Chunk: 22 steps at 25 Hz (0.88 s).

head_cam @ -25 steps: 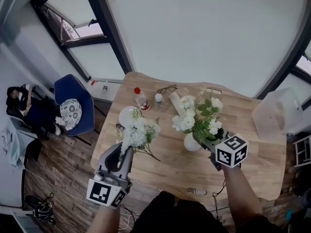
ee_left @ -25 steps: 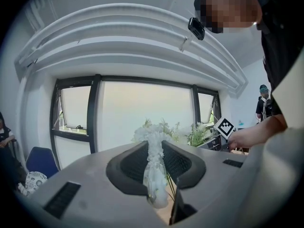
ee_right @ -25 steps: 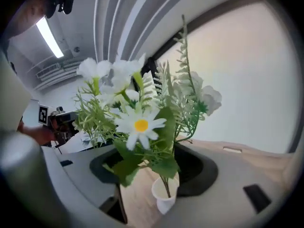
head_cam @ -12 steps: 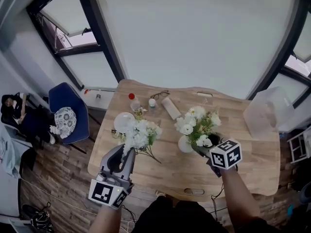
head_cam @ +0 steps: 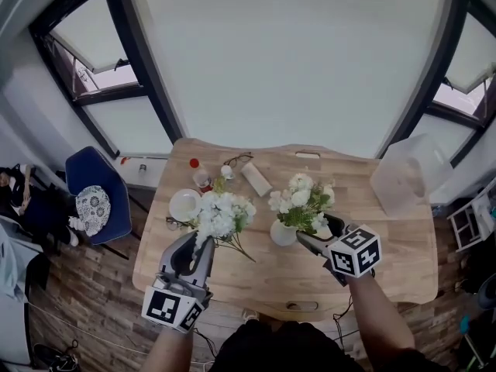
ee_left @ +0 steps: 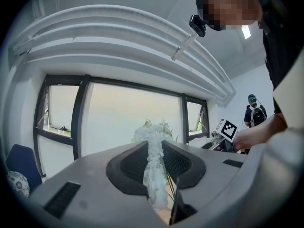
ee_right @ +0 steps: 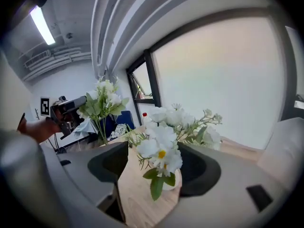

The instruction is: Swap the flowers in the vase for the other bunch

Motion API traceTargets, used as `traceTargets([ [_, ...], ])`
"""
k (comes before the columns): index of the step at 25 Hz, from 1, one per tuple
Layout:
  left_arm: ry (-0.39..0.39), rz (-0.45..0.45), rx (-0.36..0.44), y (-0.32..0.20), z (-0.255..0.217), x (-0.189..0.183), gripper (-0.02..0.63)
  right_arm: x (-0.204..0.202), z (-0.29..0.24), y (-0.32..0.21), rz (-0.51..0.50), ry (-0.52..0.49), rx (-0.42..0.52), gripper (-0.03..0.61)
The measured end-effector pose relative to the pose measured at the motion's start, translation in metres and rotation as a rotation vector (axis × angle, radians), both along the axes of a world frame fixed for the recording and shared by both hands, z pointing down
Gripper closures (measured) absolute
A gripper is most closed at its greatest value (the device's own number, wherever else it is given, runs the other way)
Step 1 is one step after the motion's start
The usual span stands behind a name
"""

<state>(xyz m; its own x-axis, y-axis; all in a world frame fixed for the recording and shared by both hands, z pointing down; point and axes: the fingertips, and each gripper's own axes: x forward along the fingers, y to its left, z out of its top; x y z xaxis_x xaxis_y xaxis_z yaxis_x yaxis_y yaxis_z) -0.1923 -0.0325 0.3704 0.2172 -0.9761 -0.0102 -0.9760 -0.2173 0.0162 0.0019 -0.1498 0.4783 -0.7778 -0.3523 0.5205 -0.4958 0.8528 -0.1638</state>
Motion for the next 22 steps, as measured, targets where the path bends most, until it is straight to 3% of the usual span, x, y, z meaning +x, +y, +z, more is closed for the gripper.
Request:
traceTargets([
  [9,0.0,0.065,0.03,-0.016,-0.007,0.02,0.531,0.025,-0.05,0.003,0.069,-0.074,0.127,0.261],
  [18,-0.008,0.101,0.032,-0.023,-0.005,0.035,0.531,0.066,-0.095,0.006,0.145,-0.226,0.288,0.268],
  [22,-0.013,0.103,0.024,-0.023,-0.003,0.038,0.531,0.092,-0.109,0.005,0.226,-0.268,0.348,0.372],
])
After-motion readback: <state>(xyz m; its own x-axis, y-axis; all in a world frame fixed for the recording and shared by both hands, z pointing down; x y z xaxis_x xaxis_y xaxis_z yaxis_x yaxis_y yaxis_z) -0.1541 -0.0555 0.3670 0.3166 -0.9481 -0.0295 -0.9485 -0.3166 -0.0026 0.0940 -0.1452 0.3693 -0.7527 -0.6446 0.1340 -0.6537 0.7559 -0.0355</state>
